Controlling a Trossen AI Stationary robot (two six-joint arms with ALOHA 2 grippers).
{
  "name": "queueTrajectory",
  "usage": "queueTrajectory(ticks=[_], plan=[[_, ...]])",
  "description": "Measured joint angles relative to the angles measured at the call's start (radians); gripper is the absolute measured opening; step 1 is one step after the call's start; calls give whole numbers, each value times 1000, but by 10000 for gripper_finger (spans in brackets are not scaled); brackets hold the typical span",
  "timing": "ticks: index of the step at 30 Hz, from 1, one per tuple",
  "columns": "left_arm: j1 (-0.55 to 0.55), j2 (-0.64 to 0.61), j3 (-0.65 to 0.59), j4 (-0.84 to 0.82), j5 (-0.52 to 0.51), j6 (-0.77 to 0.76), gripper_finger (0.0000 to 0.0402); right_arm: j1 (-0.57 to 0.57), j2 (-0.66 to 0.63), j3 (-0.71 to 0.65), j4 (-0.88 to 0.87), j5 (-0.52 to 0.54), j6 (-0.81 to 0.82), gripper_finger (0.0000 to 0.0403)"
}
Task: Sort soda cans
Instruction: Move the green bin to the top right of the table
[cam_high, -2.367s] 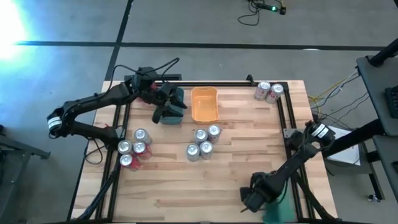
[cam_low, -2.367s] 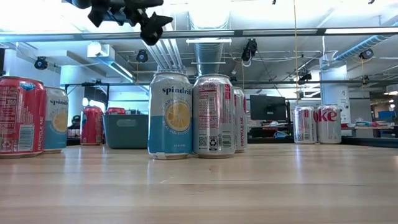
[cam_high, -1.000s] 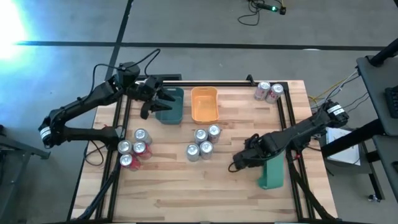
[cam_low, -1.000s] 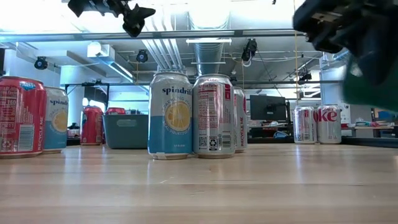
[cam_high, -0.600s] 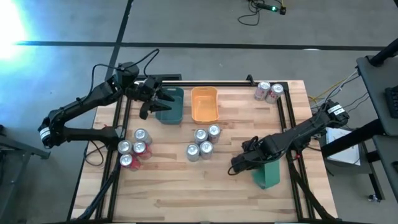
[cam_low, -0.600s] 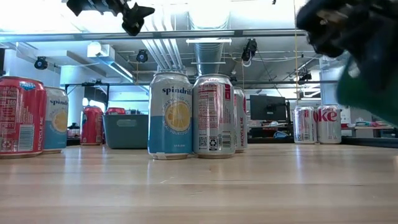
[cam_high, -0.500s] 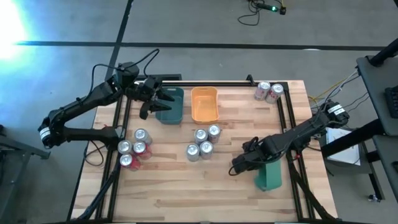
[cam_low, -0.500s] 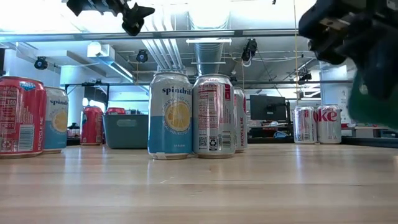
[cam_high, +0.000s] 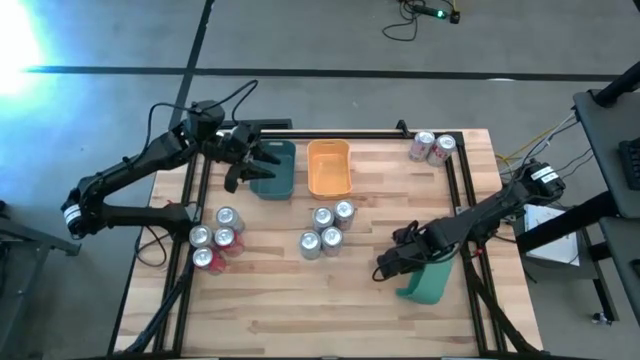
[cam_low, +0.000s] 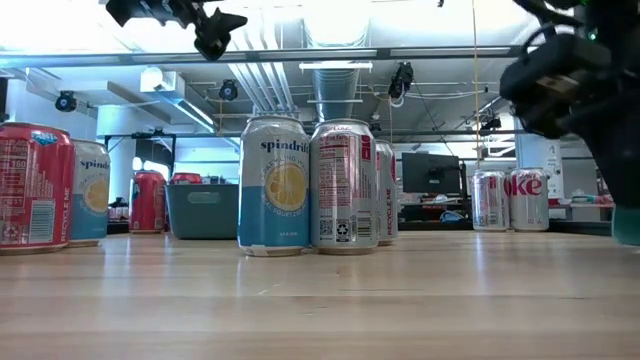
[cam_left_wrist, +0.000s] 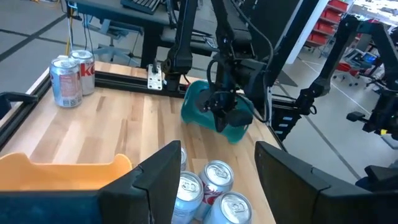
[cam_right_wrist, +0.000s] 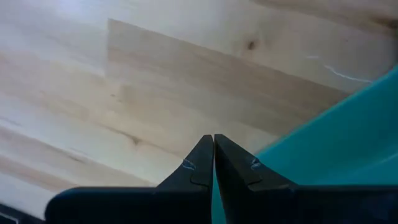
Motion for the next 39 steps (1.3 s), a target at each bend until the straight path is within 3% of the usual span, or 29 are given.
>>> queueTrajectory(ticks=[7,14,19,27,34,39], plan=[[3,0,0,-46,-5,28,190,4,-2,-18,56,13,1,13],[7,1,0,-51,-26,44,190,-18,-7,-17,176,125,-25,52],[7,1,0,-54,-26,40,190,-25,-7,48,95,158,2,104],[7,1,0,-91,-26,44,190,85,-7,267,-422,101,356,180],[6,2,0,-89,-26,99,190,193,24,215,-428,15,500,200],[9,9,1,-71,-27,114,190,197,48,87,-279,3,513,182]])
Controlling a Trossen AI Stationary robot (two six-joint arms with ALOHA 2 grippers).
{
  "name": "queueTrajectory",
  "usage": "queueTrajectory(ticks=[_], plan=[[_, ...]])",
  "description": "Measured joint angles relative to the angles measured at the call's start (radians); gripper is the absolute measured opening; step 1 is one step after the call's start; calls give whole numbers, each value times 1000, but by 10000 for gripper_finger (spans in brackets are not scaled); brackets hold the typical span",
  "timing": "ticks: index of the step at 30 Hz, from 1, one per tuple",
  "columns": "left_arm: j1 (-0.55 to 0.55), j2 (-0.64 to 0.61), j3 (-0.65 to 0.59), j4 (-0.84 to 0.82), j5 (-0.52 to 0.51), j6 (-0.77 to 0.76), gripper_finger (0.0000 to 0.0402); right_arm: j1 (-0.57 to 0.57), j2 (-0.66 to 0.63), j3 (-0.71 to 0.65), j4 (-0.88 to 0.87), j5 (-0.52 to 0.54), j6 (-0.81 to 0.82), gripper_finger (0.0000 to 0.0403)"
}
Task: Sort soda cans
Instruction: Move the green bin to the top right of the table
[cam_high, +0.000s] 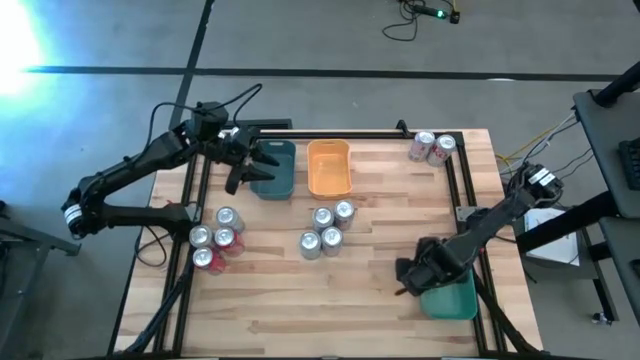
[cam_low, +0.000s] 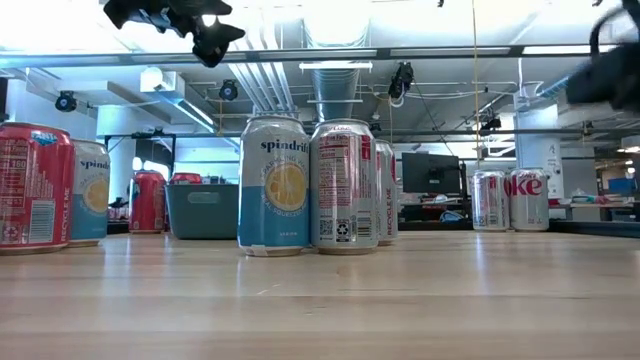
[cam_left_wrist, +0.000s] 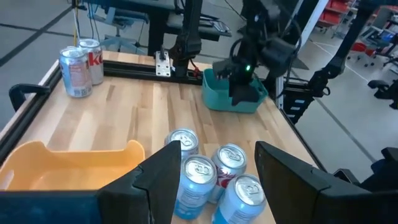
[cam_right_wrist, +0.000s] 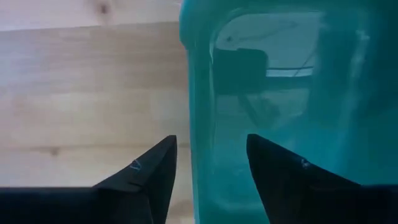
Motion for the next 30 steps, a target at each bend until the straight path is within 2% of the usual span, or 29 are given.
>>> queueTrajectory(ticks=[3,6,12,17,20,24,27,30], plan=[[7,0,0,-1,0,1,190,-15,21,-57,104,5,-1,162],[15,-4,0,-4,0,-1,190,-25,53,-70,119,-2,-13,131],[40,-16,0,-18,0,-1,190,-50,57,-18,90,-23,-44,24],[72,-18,0,-18,1,1,190,-122,55,102,-17,-19,-128,10],[92,-18,0,-18,2,6,190,-217,55,200,-136,23,-235,9],[106,-18,0,-18,2,9,190,-427,54,327,-321,88,-463,9],[112,-20,0,-22,3,9,190,-620,53,380,-332,129,-688,9],[119,-27,0,-43,3,10,190,-801,67,403,-264,138,-907,9]])
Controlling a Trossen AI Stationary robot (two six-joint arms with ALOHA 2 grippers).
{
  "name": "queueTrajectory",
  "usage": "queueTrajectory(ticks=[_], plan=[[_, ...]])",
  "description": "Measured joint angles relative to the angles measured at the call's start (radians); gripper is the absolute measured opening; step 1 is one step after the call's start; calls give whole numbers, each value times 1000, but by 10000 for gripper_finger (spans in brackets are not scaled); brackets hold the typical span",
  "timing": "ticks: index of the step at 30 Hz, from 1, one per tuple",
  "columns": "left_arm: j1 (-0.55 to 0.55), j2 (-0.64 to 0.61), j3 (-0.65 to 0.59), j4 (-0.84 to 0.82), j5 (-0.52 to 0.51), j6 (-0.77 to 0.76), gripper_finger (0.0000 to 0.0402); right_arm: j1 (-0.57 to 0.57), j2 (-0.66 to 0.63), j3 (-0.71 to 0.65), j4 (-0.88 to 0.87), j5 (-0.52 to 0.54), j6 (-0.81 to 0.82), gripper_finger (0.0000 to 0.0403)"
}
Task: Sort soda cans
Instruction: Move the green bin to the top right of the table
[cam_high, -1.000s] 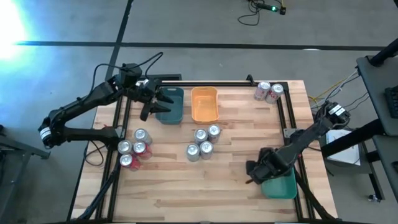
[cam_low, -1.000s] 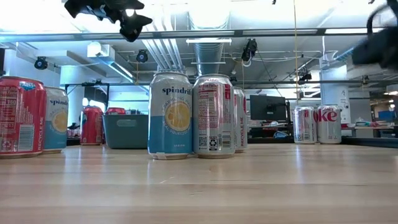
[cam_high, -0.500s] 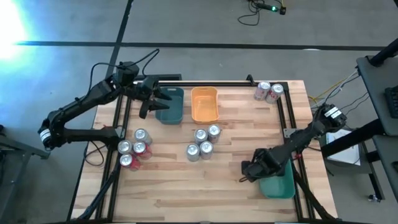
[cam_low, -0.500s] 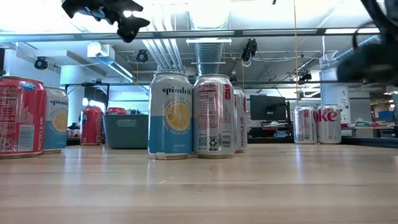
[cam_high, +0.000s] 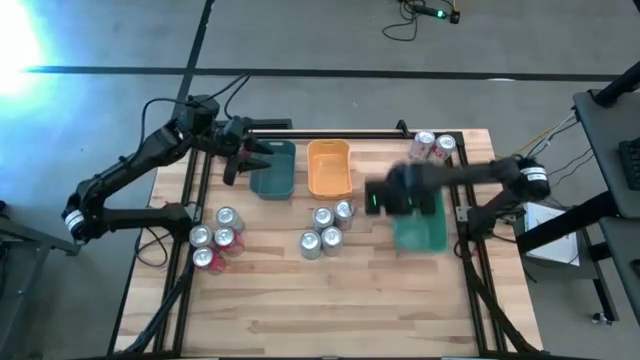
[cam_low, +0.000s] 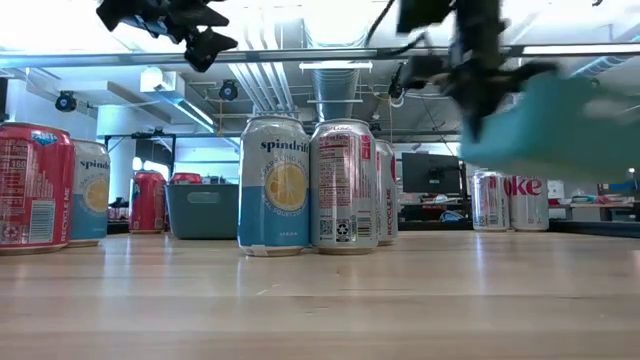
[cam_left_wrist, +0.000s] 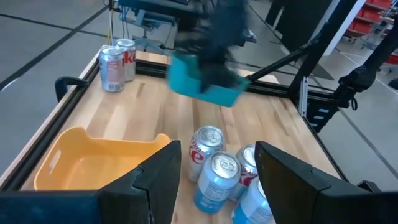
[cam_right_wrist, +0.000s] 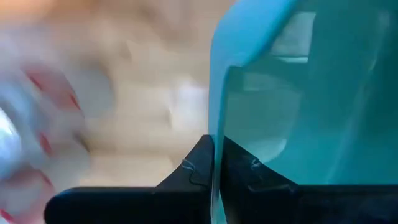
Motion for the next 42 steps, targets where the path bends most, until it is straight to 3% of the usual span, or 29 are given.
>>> queueTrajectory(ticks=[5,13,28,42], plan=[[26,-16,0,-31,0,0,190,-197,62,18,144,-4,-235,9],[49,-44,0,-47,0,-21,190,-319,265,93,246,-74,-464,9],[51,-56,0,-51,-3,-91,190,-448,482,226,332,-81,-524,15],[51,-57,0,-49,-28,-110,190,-453,435,225,373,-51,-557,139]])
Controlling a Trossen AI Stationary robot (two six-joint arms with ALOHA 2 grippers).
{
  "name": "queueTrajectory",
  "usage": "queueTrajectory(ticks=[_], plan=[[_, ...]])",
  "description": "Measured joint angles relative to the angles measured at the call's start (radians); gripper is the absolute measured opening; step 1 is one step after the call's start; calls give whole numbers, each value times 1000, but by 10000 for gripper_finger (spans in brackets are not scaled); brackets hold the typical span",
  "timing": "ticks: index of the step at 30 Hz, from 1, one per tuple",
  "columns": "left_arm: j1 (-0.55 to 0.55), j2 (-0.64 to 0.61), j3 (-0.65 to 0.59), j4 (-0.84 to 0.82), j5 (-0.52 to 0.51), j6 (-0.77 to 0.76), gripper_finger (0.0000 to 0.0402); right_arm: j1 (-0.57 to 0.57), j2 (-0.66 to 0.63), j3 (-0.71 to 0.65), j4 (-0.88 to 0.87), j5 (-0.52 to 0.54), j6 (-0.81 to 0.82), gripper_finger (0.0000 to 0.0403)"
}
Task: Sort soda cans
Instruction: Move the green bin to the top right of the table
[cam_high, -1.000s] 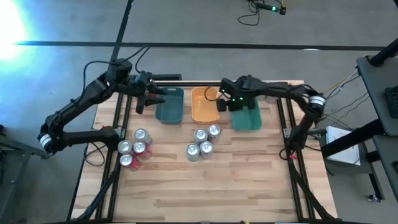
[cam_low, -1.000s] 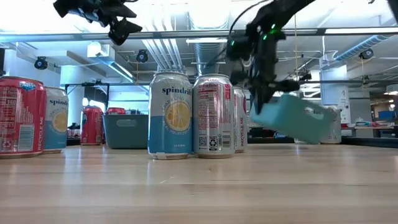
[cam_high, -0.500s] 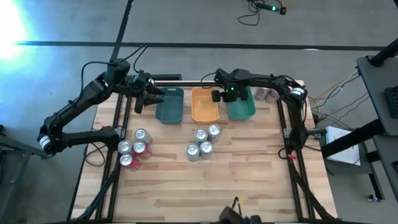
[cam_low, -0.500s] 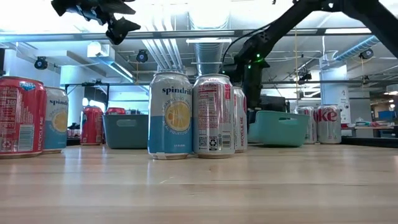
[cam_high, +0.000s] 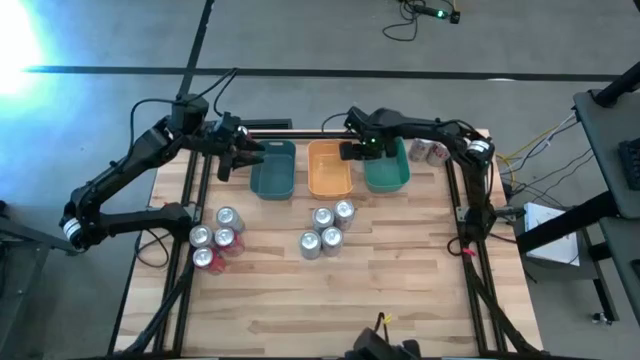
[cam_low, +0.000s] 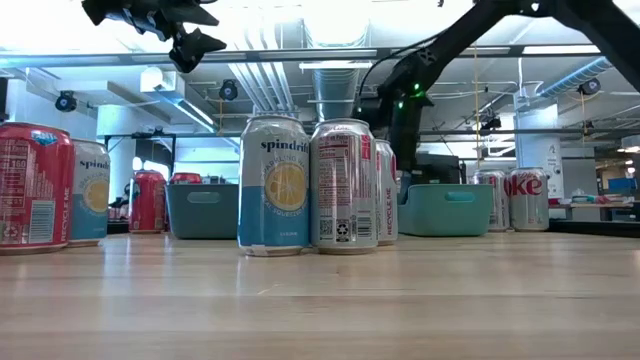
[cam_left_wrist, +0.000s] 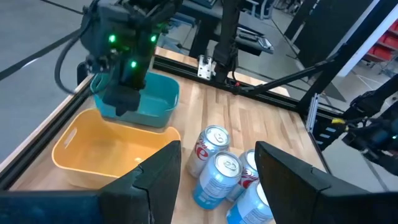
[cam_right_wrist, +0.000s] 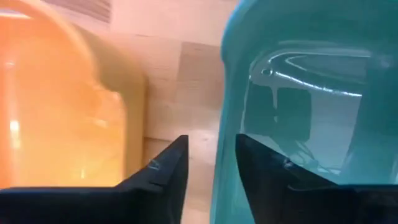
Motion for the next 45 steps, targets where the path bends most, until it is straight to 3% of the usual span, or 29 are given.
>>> queueTrajectory(ticks=[9,15,21,24,29,36,45], plan=[[-1,0,0,-7,-50,-47,190,30,-154,0,-5,36,-72,204],[-9,-26,0,-33,-50,-55,190,199,-278,0,-2,100,-202,232],[-27,-74,0,-47,-52,-84,190,347,-350,-1,-67,160,-207,252],[-31,-98,0,-46,-52,-95,190,326,-367,-5,-176,180,-228,260],[-41,-132,-1,-46,-104,-147,190,236,-367,-55,-288,184,-426,259],[-124,-165,-2,-39,-282,-254,190,97,-365,-229,-117,182,-522,242],[-231,-155,-2,63,-446,-320,190,100,-289,-317,-64,97,-635,245]])
